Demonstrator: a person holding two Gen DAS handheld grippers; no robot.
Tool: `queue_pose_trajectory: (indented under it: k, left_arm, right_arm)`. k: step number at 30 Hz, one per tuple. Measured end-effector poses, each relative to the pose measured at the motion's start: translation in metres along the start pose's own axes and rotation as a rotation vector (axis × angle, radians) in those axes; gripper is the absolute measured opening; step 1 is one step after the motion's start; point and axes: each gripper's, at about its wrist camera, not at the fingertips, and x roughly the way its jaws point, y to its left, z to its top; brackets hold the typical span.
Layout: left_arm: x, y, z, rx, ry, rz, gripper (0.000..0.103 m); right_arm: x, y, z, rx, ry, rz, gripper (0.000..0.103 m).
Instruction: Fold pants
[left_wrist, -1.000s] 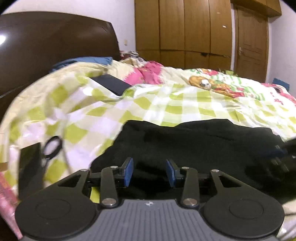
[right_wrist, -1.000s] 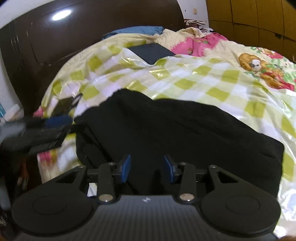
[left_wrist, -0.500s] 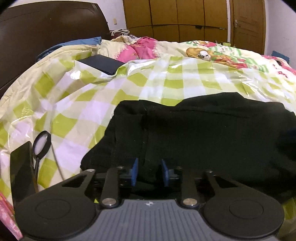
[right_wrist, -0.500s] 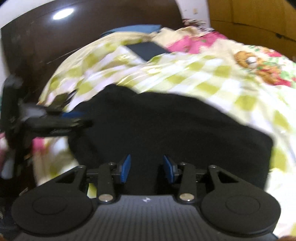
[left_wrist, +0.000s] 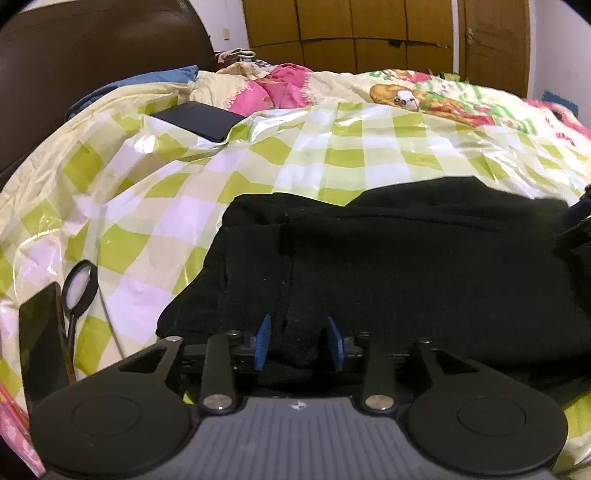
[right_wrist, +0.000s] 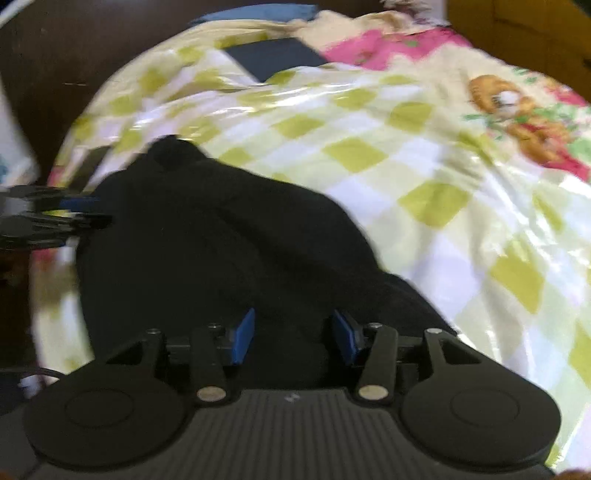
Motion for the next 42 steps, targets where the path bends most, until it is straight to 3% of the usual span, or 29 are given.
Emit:
queue_pose_trajectory:
  k: [3,7,10,12,17,21,24,30,33,36,37,40,42]
  left_arm:
    - [0.002,-0.003,0.002,0.023,0.010,0.006,0.051]
    - [0.003,-0.003,0.005,0.025,0.022,0.008,0.051]
    - [0.004,-0.004,0.006,0.029,0.030,0.016,0.052]
    - [0.003,-0.005,0.006,0.039,0.033,0.025,0.052]
    - [0.007,-0.008,0.007,0.056,0.042,0.032,0.054]
    - [0.009,-0.011,0.009,0.071,0.049,0.045,0.056]
    - [0.009,-0.012,0.009,0.075,0.052,0.053,0.056]
    - [0.005,-0.013,0.009,0.065,0.015,0.059,0.056]
    - [-0.002,-0.014,0.010,0.058,-0.026,0.066,0.056]
    - [0.005,-0.016,0.006,0.053,-0.026,0.077,0.057]
    - [0.009,-0.018,0.005,0.054,-0.015,0.079,0.057]
    - [0.010,-0.025,0.005,0.091,-0.014,0.108,0.057]
    - [0.004,-0.025,0.006,0.113,-0.018,0.099,0.057]
  right_arm:
    - [-0.001,0.002,0.001,-0.035,0.044,0.065,0.048]
    - [0.003,-0.030,0.007,0.083,0.030,0.108,0.048]
    - [0.021,-0.049,0.010,0.170,0.108,0.211,0.044]
    - [0.021,-0.047,0.011,0.150,0.155,0.298,0.037]
    - [0.008,-0.049,0.015,0.105,0.190,0.449,0.037]
    - [0.038,-0.060,0.013,0.150,0.244,0.429,0.037]
    - [0.042,-0.057,0.012,0.225,0.210,0.412,0.009]
    - [-0.004,-0.036,0.018,0.211,0.107,0.321,0.007]
    - [-0.037,-0.030,0.036,0.153,-0.007,0.230,0.006]
    - [-0.038,-0.045,0.042,0.177,-0.106,0.127,0.006]
    - [-0.024,-0.052,0.040,0.205,-0.102,0.104,0.007]
    - [0.026,-0.053,0.024,0.207,0.056,0.060,0.016]
    - [0.033,-0.048,0.018,0.186,0.065,0.047,0.016]
